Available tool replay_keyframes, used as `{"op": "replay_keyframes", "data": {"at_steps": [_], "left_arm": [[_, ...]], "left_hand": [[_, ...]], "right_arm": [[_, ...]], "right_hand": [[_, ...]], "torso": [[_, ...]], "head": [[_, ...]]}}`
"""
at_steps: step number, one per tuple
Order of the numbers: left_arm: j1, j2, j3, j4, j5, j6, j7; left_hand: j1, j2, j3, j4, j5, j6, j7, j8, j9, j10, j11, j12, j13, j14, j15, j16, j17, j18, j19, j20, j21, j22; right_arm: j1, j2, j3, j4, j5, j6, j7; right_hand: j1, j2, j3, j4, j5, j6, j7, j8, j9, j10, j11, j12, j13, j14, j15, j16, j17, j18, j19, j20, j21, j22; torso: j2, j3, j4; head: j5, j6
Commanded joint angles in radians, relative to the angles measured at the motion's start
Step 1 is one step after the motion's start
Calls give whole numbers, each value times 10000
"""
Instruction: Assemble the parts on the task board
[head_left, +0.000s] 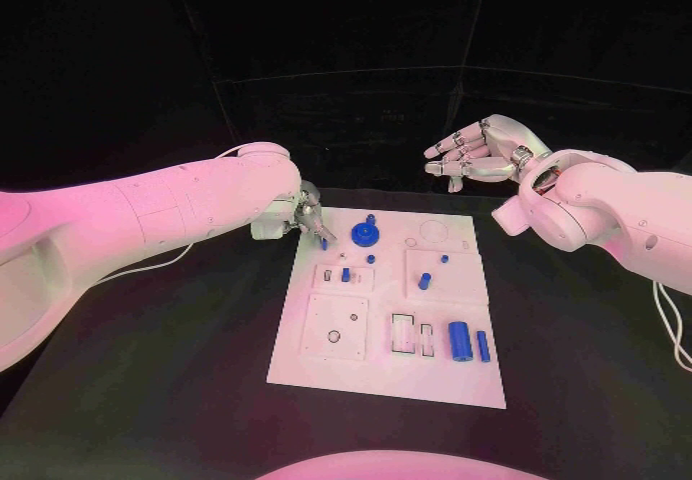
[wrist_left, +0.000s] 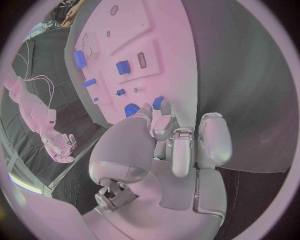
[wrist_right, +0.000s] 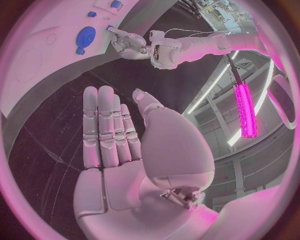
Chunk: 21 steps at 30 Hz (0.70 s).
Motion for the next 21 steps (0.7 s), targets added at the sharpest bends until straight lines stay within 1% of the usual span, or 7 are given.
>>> {"op": "replay_keyframes", "data": {"at_steps": [1,5,14,16,17,19,21], "left_arm": [[14,10,2,13,62,-62,225],[14,10,2,10,144,-70,275],[14,-8,2,16,207,32,358],[14,-26,1,26,252,9,370],[14,-34,1,31,273,0,377],[13,-65,1,50,344,-43,401],[13,-114,1,91,420,-141,449]], "left_hand": [[334,155,132,-208,-22,43,5,-71,-35,-64,-9,29,-27,1037,45,31,2635,110,-12,49,-76,-25],[776,382,428,-506,-22,-44,-6,-137,-105,-107,-21,-22,-81,1037,33,31,2635,117,-28,41,-102,-47],[1619,551,1320,-1183,-12,-191,-33,-313,-296,-215,-57,-136,-178,1037,4,31,2635,124,-51,19,-140,-64],[1760,537,1585,-1330,-9,-212,-24,-344,-335,-244,-47,-169,-202,1037,1,31,2635,126,-55,12,-148,-67],[1905,486,1985,-1530,6,-246,35,-375,-383,-283,-16,-214,-234,1037,4,31,2635,130,-57,5,-154,-66],[1832,304,2634,-1714,13,-249,123,-384,-449,-295,19,-252,-274,1037,69,31,2635,127,-60,33,-164,-64],[1748,120,3310,-1910,71,-245,116,-353,-481,-304,23,-285,-315,1037,103,31,2635,129,-57,61,-164,-53]], "right_arm": [[19,9,6,19,-10,-34,95],[19,11,6,18,-10,-29,96],[19,18,6,14,-10,-15,98],[19,19,6,11,-10,-10,97],[19,20,6,10,-10,-9,97],[19,22,6,6,-10,-5,98],[19,27,6,2,-10,0,98]], "right_hand": [[-49,52,12,40,42,-65,19,62,9,-64,-21,30,-21,10,12,-40,-23,37,-33,11,-64,16],[-49,52,12,40,42,-65,19,62,9,-64,-21,30,-21,10,12,-40,-23,37,-33,11,-64,16],[-49,52,12,40,42,-65,19,62,9,-64,-21,30,-21,10,12,-40,-23,37,-33,11,-64,16],[-49,52,12,40,42,-65,19,62,9,-64,-21,30,-21,10,12,-40,-23,37,-33,11,-64,16],[-49,52,12,40,42,-65,19,62,9,-64,-21,30,-21,10,12,-40,-23,37,-33,11,-64,16],[-49,52,12,40,42,-65,19,62,9,-64,-21,30,-21,10,12,-40,-23,37,-33,11,-64,16],[-49,52,12,40,42,-65,19,62,9,-64,-21,30,-21,10,12,-40,-23,37,-33,11,-64,16]], "torso": [[1,0,-1],[1,0,0],[2,-2,3],[0,-3,1],[-5,-5,3],[-4,-5,5],[-5,-7,9]], "head": [[-1,-6],[-3,-8],[-2,-28],[0,-30],[-1,-29],[-1,-28],[-3,-32]]}}
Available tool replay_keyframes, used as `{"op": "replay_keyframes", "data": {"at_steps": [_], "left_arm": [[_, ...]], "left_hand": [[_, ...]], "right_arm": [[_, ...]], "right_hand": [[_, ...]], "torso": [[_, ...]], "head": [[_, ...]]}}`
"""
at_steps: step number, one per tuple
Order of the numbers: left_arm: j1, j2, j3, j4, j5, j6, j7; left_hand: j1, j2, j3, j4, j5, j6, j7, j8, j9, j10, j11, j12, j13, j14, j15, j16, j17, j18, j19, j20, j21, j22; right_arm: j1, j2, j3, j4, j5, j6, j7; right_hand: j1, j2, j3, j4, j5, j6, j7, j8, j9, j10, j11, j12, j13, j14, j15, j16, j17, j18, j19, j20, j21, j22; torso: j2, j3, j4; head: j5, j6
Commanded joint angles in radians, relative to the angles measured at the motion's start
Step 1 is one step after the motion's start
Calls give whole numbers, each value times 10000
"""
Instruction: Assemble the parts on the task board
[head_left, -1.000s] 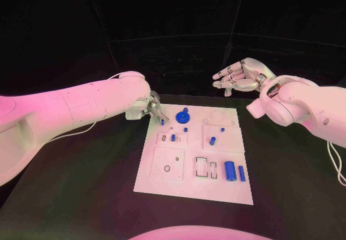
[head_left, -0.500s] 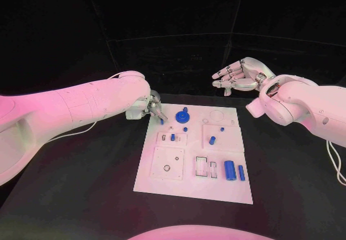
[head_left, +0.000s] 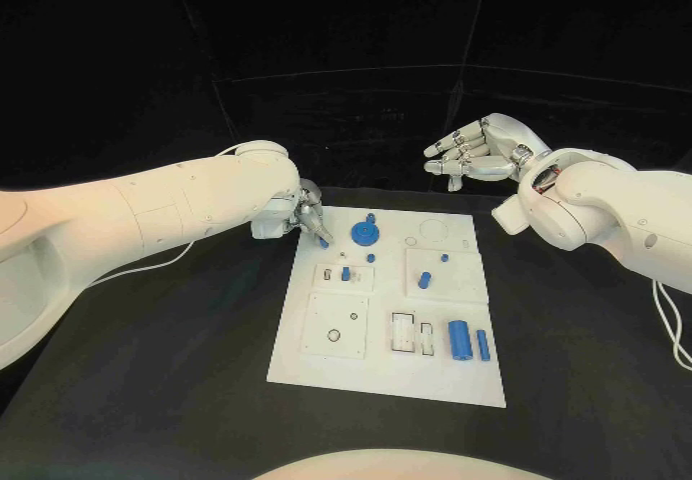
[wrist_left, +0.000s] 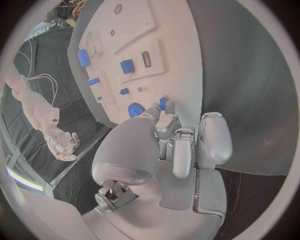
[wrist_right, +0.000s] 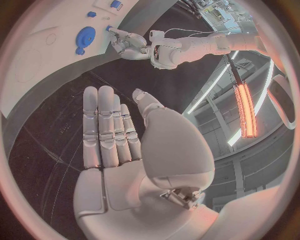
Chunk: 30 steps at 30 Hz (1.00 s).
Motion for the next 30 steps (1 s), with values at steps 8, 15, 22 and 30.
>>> {"op": "replay_keyframes", "data": {"at_steps": [8,15,22,30], "left_arm": [[6,-470,-2,543,727,-951,530],[9,-956,-3,1257,1171,-1535,700],[8,-1408,-9,1966,1321,-1824,705],[1,-1900,-75,2778,1121,-2101,630]], "left_hand": [[-1903,-1641,4972,-1857,1356,147,21,732,151,204,7,70,-25,1072,66,31,2635,91,83,93,79,243],[-2415,-2016,5395,-2125,2805,294,-66,1046,254,389,-58,215,113,1072,9,31,2635,55,177,46,199,422],[-2605,-2128,5394,-2257,3527,390,-109,1139,255,482,-105,263,162,1072,-18,31,2635,38,220,16,257,514],[-2623,-2183,5373,-2351,3711,441,-130,1160,240,515,-127,243,135,1072,-31,31,2635,16,266,4,322,607]], "right_arm": [[19,17,6,-15,-9,12,96],[18,8,6,-27,-9,12,97],[18,1,6,-31,-9,11,99],[18,-16,6,-27,-9,8,98]], "right_hand": [[-49,52,12,40,42,-66,19,62,9,-64,-21,30,-10,10,12,-40,-9,36,-33,11,-64,17],[-49,52,12,40,42,-66,19,62,9,-64,-21,30,-10,10,12,-40,-9,36,-33,11,-64,17],[-48,49,12,46,43,-69,22,62,9,-68,-18,31,-17,8,13,-39,-18,36,-33,11,-68,17],[-48,49,12,46,43,-69,22,62,9,-68,-18,31,-17,8,13,-39,-18,36,-33,11,-68,17]], "torso": [[-14,-6,26],[-15,-4,21],[-14,0,10],[-11,-3,6]], "head": [[12,3],[52,7],[92,22],[111,22]]}}
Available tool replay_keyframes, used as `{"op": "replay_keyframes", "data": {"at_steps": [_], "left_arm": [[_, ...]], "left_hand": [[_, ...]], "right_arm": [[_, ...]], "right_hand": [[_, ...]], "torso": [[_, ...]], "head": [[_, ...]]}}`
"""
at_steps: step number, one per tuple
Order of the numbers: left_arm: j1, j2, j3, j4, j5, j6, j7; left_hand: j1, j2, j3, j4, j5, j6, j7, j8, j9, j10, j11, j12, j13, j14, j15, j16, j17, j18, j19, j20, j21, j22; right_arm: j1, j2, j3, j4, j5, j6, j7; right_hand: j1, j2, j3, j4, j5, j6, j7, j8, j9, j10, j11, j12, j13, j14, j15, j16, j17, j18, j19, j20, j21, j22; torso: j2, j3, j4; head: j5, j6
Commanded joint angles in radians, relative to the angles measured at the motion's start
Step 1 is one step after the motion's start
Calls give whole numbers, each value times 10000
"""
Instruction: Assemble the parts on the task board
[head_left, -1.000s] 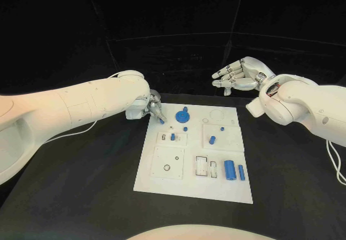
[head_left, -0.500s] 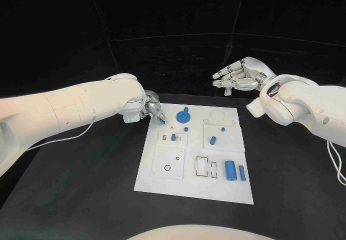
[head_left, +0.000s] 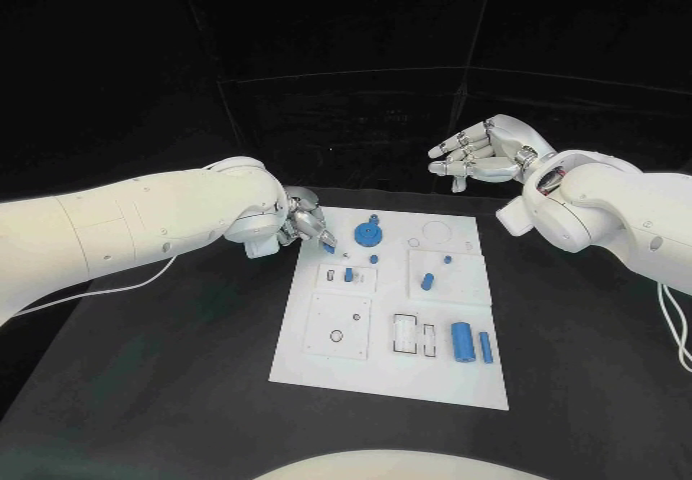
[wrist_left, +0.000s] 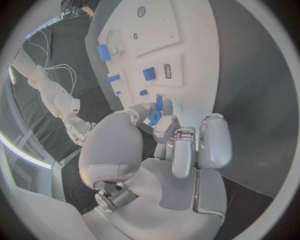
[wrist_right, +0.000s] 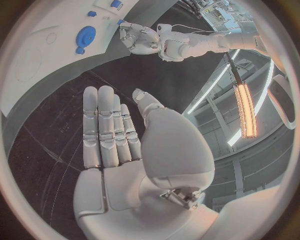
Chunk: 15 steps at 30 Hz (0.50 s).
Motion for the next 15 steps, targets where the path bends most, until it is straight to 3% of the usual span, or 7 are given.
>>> {"op": "replay_keyframes", "data": {"at_steps": [1,8,15], "left_arm": [[7,-138,-41,279,-90,-421,87],[-36,-427,-159,842,-649,-608,-24],[-154,-557,-198,1147,-877,-799,-146]], "left_hand": [[-31,-14,1582,-1675,44,63,-6,36,-14,78,15,26,-14,1037,-70,31,2635,14,92,3,55,30],[-14,-42,1568,-1714,67,93,-15,45,-19,102,8,36,-6,1037,-73,31,2635,5,112,0,82,68],[-12,-45,1565,-1720,77,104,-17,47,-21,110,6,40,-3,1037,-74,31,2635,3,116,-1,89,77]], "right_arm": [[18,-7,7,11,-9,4,93],[18,-17,7,18,-9,2,92],[18,-24,7,24,-9,5,94]], "right_hand": [[-48,49,12,46,43,-69,22,63,9,-68,-18,31,-10,9,13,-39,-9,37,-33,11,-68,10],[-51,49,10,50,44,-70,23,63,9,-68,-16,32,-12,8,14,-38,-12,37,-34,12,-69,10],[-51,49,10,50,44,-70,23,63,9,-68,-16,32,-12,8,14,-38,-12,37,-34,12,-69,10]], "torso": [[8,-3,-8],[22,-1,-8],[23,-5,-18]], "head": [[12,-7],[33,-20],[39,-29]]}}
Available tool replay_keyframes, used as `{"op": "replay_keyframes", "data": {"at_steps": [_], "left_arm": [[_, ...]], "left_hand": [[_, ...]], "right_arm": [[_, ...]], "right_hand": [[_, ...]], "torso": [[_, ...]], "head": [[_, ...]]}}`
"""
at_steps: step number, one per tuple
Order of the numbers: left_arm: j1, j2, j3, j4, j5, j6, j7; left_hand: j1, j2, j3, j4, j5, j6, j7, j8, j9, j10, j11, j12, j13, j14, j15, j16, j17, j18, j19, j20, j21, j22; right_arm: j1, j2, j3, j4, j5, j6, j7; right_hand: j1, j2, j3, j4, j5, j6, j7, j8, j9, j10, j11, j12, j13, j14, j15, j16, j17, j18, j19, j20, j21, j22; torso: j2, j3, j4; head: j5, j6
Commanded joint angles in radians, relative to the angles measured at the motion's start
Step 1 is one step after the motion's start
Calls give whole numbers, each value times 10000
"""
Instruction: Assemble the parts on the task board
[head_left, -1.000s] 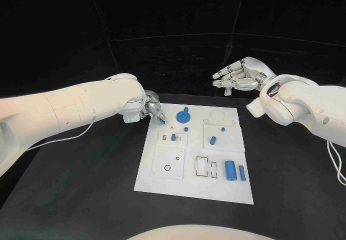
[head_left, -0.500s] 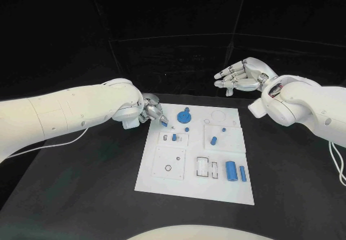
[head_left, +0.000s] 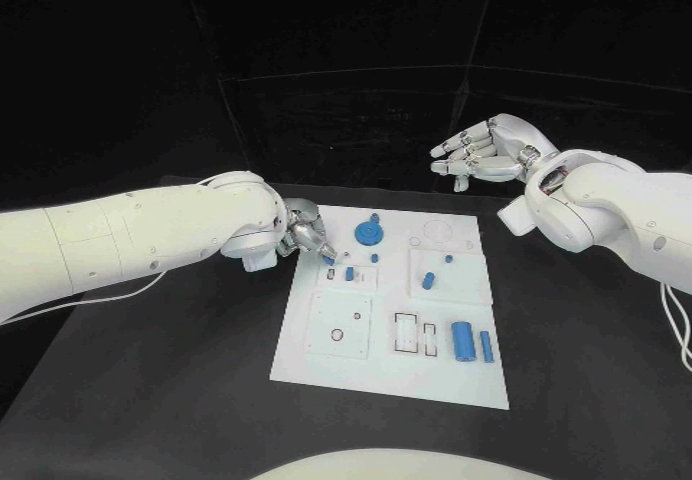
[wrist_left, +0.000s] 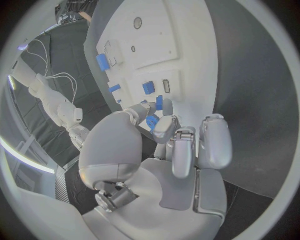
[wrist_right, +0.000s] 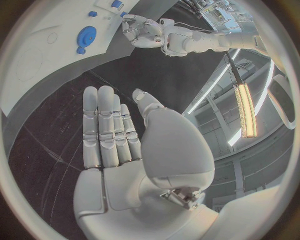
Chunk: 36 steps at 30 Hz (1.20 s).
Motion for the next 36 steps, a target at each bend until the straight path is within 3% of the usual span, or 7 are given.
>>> {"op": "replay_keyframes", "data": {"at_steps": [1,13,36], "left_arm": [[-45,-37,-6,137,-401,-300,-108],[-233,-67,-32,352,-663,-312,-354],[-278,-44,-45,469,-883,298,-596]], "left_hand": [[95,33,1505,-1553,22,49,-2,46,-17,77,-27,40,1,1037,-74,31,2634,4,48,-3,48,18],[95,33,1503,-1558,44,67,-5,49,-21,89,-31,44,4,1037,-76,31,2634,5,47,-5,47,18],[94,22,1498,-1568,64,81,-8,49,-26,82,-33,2,-47,1037,-78,31,2634,13,31,-7,23,-11]], "right_arm": [[19,-6,7,16,-8,6,94],[17,-9,7,18,-8,14,100],[17,-29,7,39,-8,52,121]], "right_hand": [[-51,49,10,50,44,-70,23,63,9,-68,-16,32,-13,8,14,-38,-13,36,-34,12,-69,11],[-51,49,10,50,44,-70,23,63,9,-68,-16,32,-13,8,14,-38,-13,36,-34,12,-69,11],[-51,49,10,50,44,-70,23,63,9,-68,-16,32,-13,8,14,-38,-13,36,-34,12,-69,11]], "torso": [[7,-6,-4],[11,-4,-7],[11,-1,-13]], "head": [[-8,-12],[-3,-59],[-7,-106]]}}
